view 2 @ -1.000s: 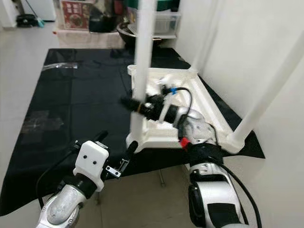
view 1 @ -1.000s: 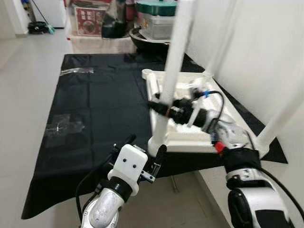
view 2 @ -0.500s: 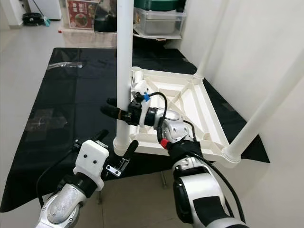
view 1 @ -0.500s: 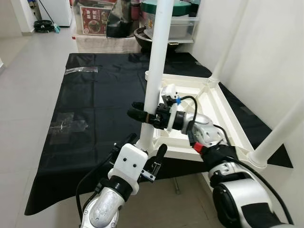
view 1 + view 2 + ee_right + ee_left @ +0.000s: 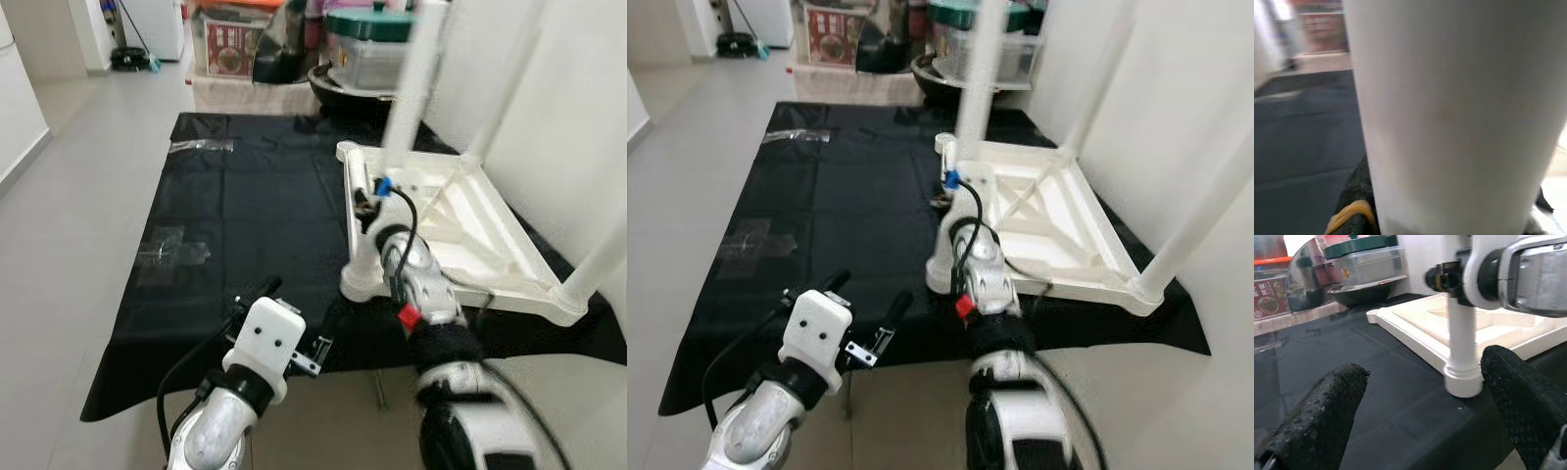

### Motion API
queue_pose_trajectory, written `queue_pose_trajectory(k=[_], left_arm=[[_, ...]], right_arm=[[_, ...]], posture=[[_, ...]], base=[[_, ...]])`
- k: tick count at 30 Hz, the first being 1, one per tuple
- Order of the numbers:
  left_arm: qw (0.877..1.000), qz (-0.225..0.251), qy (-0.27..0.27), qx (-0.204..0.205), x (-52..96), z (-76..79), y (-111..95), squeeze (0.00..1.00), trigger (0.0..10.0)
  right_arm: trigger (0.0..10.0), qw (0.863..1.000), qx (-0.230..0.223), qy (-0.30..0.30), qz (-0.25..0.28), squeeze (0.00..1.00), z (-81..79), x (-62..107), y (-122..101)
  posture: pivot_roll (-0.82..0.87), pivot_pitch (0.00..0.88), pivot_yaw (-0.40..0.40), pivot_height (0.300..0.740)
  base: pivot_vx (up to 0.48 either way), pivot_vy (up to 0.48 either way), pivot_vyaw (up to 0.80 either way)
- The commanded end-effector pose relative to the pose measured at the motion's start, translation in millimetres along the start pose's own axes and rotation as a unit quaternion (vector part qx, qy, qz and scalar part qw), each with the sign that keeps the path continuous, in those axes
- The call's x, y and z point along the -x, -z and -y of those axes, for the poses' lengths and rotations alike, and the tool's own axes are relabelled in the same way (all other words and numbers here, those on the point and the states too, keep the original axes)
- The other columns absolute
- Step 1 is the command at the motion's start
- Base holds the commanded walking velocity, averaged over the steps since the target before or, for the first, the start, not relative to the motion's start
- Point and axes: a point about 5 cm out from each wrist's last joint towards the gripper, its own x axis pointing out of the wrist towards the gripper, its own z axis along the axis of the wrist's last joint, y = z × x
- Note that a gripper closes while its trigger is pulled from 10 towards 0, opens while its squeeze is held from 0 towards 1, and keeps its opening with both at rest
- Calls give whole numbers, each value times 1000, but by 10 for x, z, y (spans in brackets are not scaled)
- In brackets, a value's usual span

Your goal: Building children table

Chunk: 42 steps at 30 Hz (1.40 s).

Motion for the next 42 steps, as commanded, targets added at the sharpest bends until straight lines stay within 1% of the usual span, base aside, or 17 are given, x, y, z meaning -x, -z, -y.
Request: queue_pose_trajectory(k=[1,5,6,7,13,14,15,16,20,21,23,26,27,28,34,41,42], left_arm=[[1000,-5,2,-3,0,4,23,0,10000],[1000,-5,2,-3,0,3,23,0,10000],[1000,-5,3,-3,0,5,25,0,10000],[1000,-5,3,-3,-1,6,24,0,10000],[1000,-5,2,-3,-4,4,26,0,10000],[1000,-5,2,-4,-5,1,25,0,10000],[1000,-5,2,-4,-5,-1,25,0,10000],[1000,-5,1,-4,-3,-4,25,0,10000],[1000,-5,1,-4,-2,-5,26,0,10000],[1000,-5,0,-4,-5,-8,23,0,10000],[1000,-5,0,-4,-5,-8,23,0,10000],[1000,-4,1,-4,-8,-8,24,0,10000],[1000,-4,1,-4,-8,-8,24,0,10000],[1000,-4,1,-5,-7,-8,24,0,10000],[1000,-3,1,-7,-8,-2,22,0,10000],[1000,-2,-1,-7,-5,-4,19,0,10000],[1000,-3,-2,-8,0,-5,20,0,10000]], right_arm=[[0,999,-5,39,-35,0,91,31,120],[0,999,-20,37,-33,0,23,37,122],[10000,999,-33,18,-22,0,-51,31,100],[10000,999,-49,-21,-3,1000,-132,26,63],[10000,997,-18,-51,53,1000,-105,18,-14],[10000,996,-17,-78,51,839,-100,7,-10],[10000,994,-20,-99,47,839,-104,0,-5],[10000,990,-33,-133,40,0,-115,-12,-6],[10000,986,-41,-155,35,0,-121,-20,-8],[10000,945,-56,-322,15,0,-167,-21,-63],[10000,945,-56,-322,15,0,-167,-21,-63],[10000,856,-41,-515,-19,0,-169,69,-90],[10000,856,-41,-515,-19,0,-169,69,-90],[10000,805,-28,-591,-41,0,-178,120,-73],[10000,762,-23,-645,-48,0,-299,135,-54],[10000,743,-24,-668,-45,0,-443,156,-50],[0,747,-29,-663,-41,0,-513,156,-43]], posture=[[139,36,-110,740],[135,37,-107,740],[135,38,-109,740],[135,38,-109,740],[138,38,-110,740],[138,37,-111,740],[138,37,-111,740],[138,37,-109,740],[138,37,-109,740],[138,36,-108,740],[138,36,-108,740],[140,33,-111,740],[140,33,-111,740],[142,29,-112,740],[154,19,-124,740],[160,16,-121,740],[159,13,-119,740]], base=[[0,0,0],[0,0,0],[0,0,0],[0,0,0],[0,0,0],[0,0,0],[0,0,0],[0,0,0],[0,0,0],[0,0,0],[0,0,0],[0,0,0],[0,0,0],[0,0,0],[0,0,0],[0,0,0],[0,0,0]])
